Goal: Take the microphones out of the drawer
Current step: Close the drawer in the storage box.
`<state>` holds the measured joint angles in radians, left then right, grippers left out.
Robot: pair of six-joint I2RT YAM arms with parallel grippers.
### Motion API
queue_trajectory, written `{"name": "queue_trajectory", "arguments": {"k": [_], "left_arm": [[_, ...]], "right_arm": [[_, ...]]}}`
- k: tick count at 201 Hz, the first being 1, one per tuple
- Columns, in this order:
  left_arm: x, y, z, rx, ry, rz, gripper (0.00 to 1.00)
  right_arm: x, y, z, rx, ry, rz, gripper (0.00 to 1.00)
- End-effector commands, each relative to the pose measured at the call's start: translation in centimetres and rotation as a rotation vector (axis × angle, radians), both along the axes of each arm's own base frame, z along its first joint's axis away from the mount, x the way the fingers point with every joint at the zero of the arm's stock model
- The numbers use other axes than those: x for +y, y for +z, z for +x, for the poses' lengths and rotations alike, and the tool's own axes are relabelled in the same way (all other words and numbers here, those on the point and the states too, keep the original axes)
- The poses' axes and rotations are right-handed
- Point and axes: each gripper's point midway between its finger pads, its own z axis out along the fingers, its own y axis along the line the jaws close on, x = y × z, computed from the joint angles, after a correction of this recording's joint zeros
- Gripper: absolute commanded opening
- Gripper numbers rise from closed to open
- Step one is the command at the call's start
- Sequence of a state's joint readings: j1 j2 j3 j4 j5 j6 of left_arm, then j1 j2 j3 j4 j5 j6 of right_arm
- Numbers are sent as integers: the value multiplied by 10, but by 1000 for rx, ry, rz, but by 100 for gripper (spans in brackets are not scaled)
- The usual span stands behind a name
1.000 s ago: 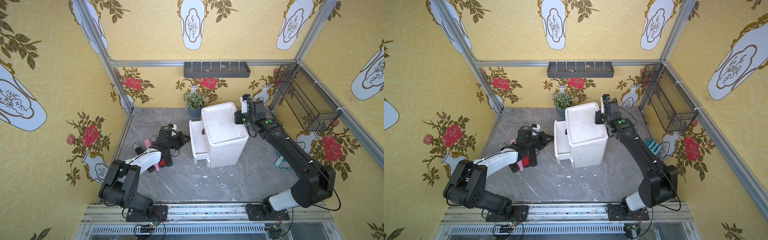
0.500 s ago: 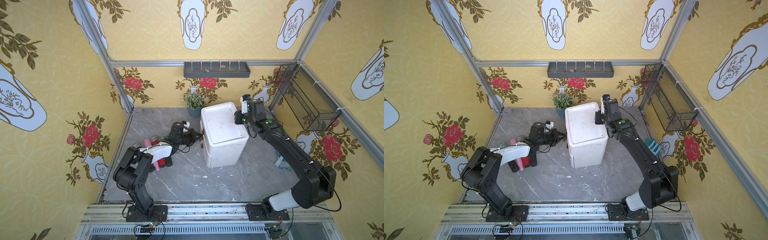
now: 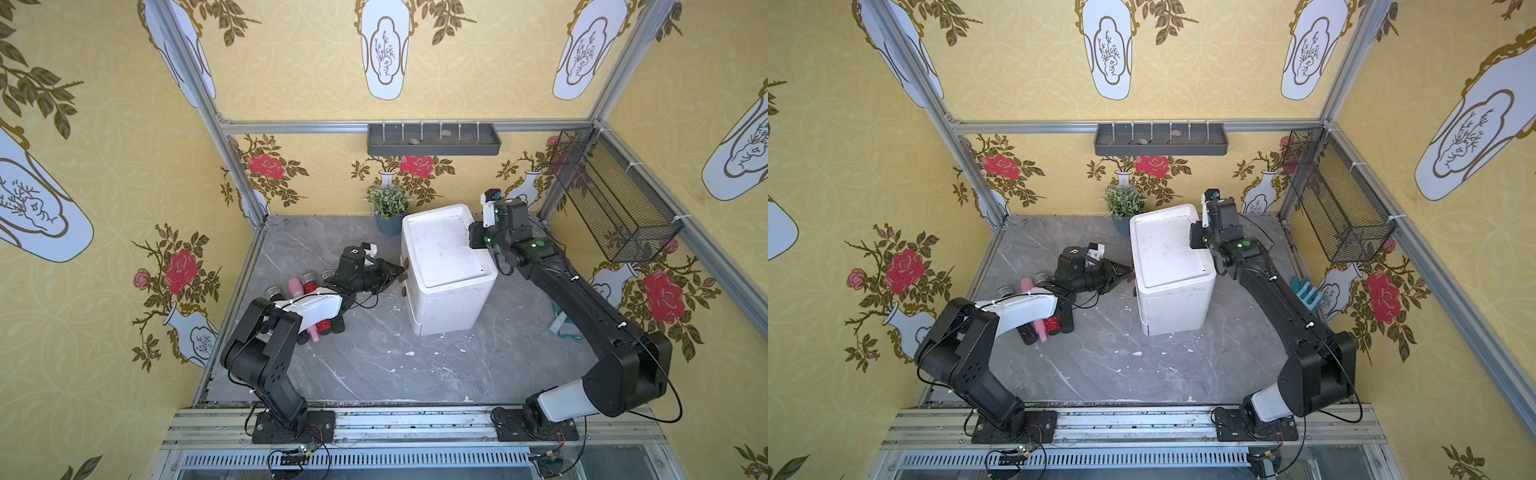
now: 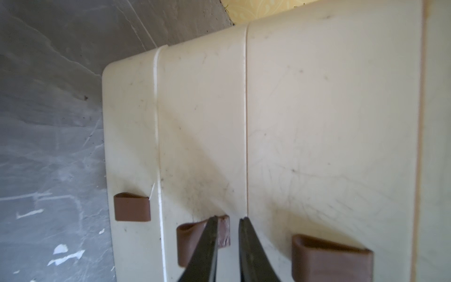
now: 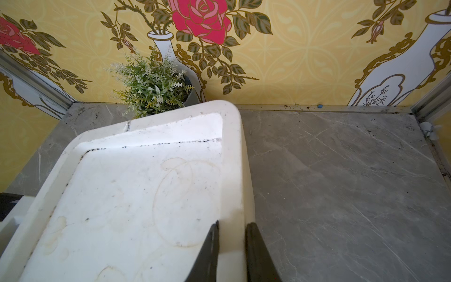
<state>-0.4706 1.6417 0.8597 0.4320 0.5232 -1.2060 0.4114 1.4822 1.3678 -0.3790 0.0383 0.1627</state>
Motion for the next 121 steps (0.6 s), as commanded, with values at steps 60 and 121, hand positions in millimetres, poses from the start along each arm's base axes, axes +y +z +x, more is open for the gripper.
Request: {"name": "queue_trajectory", "arguments": {"k": [60, 121], "left_arm": [[19, -28, -9, 25, 53, -3, 43], [19, -64, -5, 102, 118, -94, 45]], "right_arm": [[-7, -47, -26, 203, 15, -62, 15], [-6, -48, -26, 208, 12, -62, 15]]}}
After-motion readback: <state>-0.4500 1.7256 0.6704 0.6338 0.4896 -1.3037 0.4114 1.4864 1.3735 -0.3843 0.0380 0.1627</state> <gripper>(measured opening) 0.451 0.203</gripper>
